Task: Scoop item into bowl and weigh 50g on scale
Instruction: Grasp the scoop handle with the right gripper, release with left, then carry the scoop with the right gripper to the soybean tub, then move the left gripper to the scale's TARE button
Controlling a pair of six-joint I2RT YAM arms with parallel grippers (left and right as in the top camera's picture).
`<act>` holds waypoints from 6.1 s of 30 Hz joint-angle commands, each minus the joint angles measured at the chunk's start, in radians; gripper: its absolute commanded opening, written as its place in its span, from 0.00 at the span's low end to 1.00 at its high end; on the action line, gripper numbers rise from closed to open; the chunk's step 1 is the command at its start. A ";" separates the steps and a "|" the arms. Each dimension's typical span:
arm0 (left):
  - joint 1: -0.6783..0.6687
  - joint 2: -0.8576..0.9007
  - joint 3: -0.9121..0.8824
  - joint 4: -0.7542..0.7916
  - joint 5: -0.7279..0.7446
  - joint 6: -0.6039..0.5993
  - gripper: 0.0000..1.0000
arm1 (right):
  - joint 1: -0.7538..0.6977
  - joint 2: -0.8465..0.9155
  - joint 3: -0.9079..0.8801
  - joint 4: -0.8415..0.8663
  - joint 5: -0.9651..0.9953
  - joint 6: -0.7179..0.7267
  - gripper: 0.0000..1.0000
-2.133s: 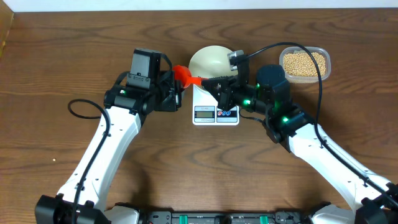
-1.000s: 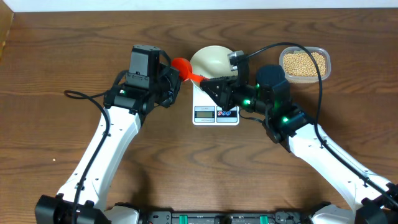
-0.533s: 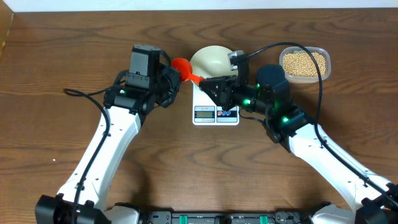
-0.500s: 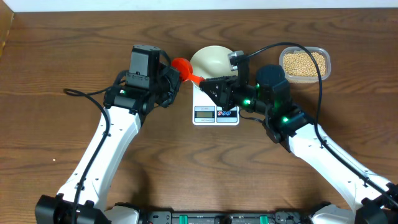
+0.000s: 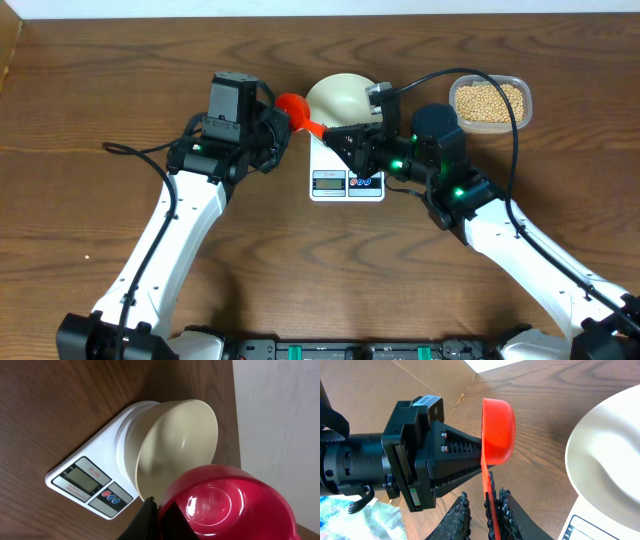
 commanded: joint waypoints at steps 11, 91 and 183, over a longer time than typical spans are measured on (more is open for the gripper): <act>0.001 0.006 0.015 -0.032 0.016 0.024 0.07 | 0.011 0.008 0.016 0.009 -0.003 -0.012 0.19; 0.002 0.006 0.016 -0.032 0.015 0.024 0.36 | 0.036 0.010 0.016 -0.028 0.134 0.129 0.01; -0.453 0.348 -0.085 0.239 -0.310 1.016 0.07 | -0.629 -0.368 0.019 -0.714 0.201 -0.256 0.01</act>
